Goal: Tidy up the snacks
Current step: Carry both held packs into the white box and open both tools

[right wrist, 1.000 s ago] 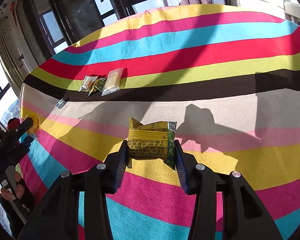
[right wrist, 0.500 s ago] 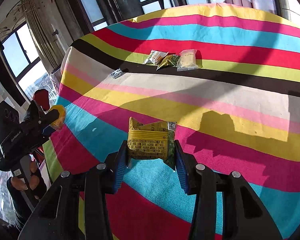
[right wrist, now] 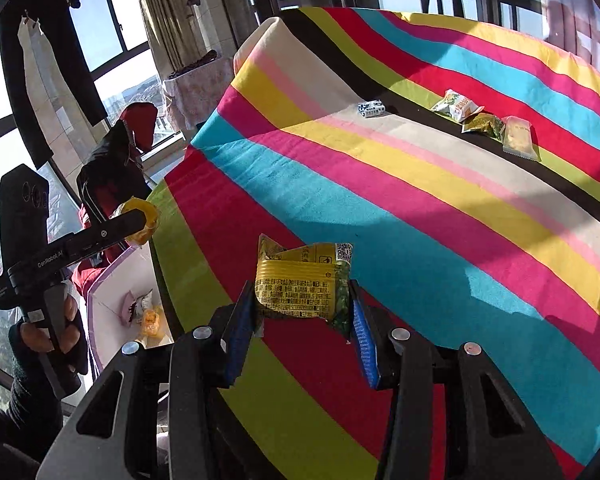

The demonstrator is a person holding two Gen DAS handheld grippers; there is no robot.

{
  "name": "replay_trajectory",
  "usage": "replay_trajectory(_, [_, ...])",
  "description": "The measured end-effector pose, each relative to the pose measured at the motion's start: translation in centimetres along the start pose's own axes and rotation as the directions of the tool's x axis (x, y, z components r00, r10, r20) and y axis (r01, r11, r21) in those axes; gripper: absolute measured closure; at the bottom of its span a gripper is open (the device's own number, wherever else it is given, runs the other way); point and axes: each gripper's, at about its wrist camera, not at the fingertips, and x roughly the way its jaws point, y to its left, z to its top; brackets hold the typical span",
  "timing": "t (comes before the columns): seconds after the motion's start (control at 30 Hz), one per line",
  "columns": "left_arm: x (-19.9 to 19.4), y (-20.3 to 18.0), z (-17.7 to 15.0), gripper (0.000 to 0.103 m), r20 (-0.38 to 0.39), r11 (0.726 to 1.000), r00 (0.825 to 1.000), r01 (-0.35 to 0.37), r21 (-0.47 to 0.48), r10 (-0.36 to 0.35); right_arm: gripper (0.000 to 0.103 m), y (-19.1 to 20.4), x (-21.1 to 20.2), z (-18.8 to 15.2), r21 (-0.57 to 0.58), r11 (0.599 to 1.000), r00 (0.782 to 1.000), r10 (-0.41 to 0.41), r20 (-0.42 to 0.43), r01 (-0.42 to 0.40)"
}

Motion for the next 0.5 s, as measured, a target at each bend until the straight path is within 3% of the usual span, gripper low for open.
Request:
replay_trajectory(0.17, [-3.1,3.9,-0.2,0.044,0.040,0.994,0.994,-0.096,-0.051,0.098,0.059,5.5,1.3,-0.1,-0.130,0.986,0.995,0.097,-0.032,-0.100])
replay_trajectory(0.33, [-4.8,8.1,-1.4,0.044,0.014,0.973,0.978,-0.205,-0.107,0.208,0.059,11.8,3.3,-1.2,-0.278,0.940,0.978,0.170,-0.120,-0.198])
replay_trajectory(0.43, [-5.2,10.4,-2.3,0.044,-0.028,0.953,0.962,-0.273,-0.132,0.271,0.059,15.4,4.8,-2.7,-0.365,0.895,0.962,0.199,-0.186,-0.255])
replay_trajectory(0.5, [-5.2,11.5,-2.9,0.044,-0.062,0.932,0.941,-0.338,-0.127,0.333,0.059,17.3,6.0,-3.7,-0.409,0.866,0.951,0.205,-0.230,-0.286])
